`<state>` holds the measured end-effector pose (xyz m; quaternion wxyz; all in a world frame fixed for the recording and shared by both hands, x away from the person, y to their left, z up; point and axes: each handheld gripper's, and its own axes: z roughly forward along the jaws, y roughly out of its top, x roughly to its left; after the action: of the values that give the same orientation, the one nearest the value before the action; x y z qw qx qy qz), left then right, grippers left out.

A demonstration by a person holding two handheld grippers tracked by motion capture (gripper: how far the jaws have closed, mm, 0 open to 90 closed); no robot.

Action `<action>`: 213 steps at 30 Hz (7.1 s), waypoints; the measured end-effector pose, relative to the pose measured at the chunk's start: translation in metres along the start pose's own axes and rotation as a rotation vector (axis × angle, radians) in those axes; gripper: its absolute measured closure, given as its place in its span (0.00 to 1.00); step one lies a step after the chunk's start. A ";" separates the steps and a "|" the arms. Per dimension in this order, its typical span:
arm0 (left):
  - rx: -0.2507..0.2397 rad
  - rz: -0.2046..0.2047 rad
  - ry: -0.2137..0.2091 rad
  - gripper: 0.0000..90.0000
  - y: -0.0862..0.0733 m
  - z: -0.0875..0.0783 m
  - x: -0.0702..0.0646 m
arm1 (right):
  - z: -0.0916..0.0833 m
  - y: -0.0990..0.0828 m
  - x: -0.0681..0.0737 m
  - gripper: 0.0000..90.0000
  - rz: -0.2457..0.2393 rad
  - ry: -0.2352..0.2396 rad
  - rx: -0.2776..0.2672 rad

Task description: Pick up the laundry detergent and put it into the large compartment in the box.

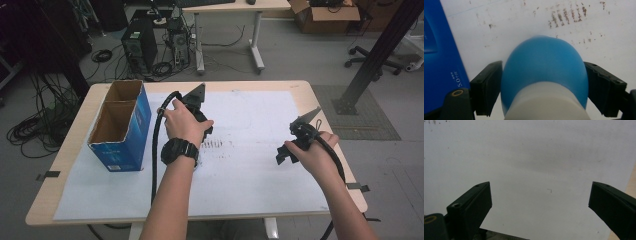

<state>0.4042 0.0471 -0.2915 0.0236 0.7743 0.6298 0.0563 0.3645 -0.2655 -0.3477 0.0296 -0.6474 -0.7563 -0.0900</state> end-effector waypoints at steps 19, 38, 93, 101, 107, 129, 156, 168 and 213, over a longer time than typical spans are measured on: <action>0.020 0.002 0.011 0.33 0.000 -0.001 0.001 | 0.001 0.001 0.003 0.05 -0.005 -0.002 0.003; 0.034 -0.001 0.009 0.39 0.001 -0.002 0.000 | 0.002 0.000 0.003 0.05 -0.001 0.001 0.003; 0.016 0.030 -0.027 0.41 0.003 -0.072 0.017 | -0.009 0.004 0.013 0.06 -0.009 -0.004 -0.003; 0.004 0.030 -0.034 0.41 0.006 -0.106 0.027 | -0.015 0.004 0.013 0.06 0.000 -0.005 -0.009; -0.010 0.021 -0.027 0.41 0.008 -0.131 0.040 | -0.015 0.005 0.013 0.06 0.002 -0.005 -0.004; -0.048 -0.081 0.005 0.42 0.000 -0.204 0.132 | -0.028 0.008 0.011 0.06 0.014 -0.022 -0.019; -0.021 -0.195 0.017 0.42 -0.011 -0.154 0.208 | -0.017 0.012 0.020 0.06 0.013 -0.033 0.010; 0.025 -0.202 0.002 0.42 -0.010 -0.099 0.215 | -0.010 0.012 0.020 0.06 0.000 -0.040 0.018; 0.123 -0.188 -0.016 0.42 -0.013 -0.005 0.221 | 0.006 0.014 0.025 0.07 -0.011 -0.054 0.046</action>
<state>0.4356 0.2654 -0.2755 -0.0137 0.7123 0.7017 0.0091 0.3744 -0.2382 -0.3483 0.0235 -0.6446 -0.7621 -0.0551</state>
